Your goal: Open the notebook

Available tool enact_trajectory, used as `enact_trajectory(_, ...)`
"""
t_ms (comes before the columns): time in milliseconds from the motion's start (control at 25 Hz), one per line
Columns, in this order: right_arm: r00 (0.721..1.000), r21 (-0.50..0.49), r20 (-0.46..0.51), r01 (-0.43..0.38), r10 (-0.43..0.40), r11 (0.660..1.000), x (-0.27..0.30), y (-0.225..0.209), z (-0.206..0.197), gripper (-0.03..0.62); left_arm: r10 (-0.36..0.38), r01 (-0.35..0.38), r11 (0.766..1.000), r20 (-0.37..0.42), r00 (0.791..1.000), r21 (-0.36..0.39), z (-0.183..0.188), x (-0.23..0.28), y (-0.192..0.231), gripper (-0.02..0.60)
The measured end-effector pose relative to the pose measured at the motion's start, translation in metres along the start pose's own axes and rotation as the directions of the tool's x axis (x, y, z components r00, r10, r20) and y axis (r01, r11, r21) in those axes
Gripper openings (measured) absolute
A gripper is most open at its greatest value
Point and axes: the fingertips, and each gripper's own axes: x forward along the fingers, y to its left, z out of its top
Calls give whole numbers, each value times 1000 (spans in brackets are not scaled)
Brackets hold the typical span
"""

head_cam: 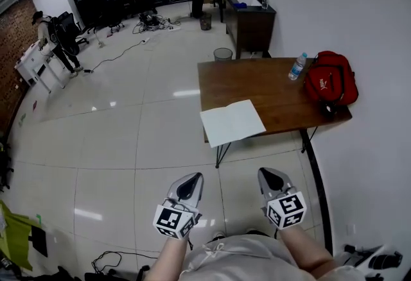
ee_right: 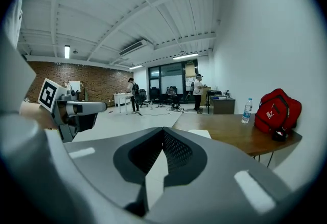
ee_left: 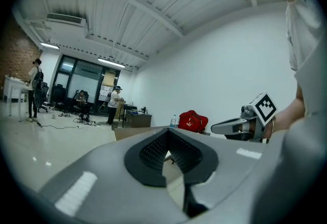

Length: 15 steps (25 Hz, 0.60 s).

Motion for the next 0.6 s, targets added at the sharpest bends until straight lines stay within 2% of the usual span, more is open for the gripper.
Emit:
enact_trajectory(200, 1000, 14, -10, -26, 27, 1000, -6, -12, -13, 8, 29, -29, 1000, -14, 999, 2, -7, 7, -13, 5)
enact_trajectory(400, 997, -32, -7, -75, 75, 997, -12, -19, -14, 8, 52, -52, 999, -14, 999, -8, -9, 17, -28, 5)
enact_trajectory(600, 993, -55, 28, -114, 116, 992, -19, -21, -5, 8, 16, -16, 1000, -2, 1000, -5, -9, 26, -50, 5)
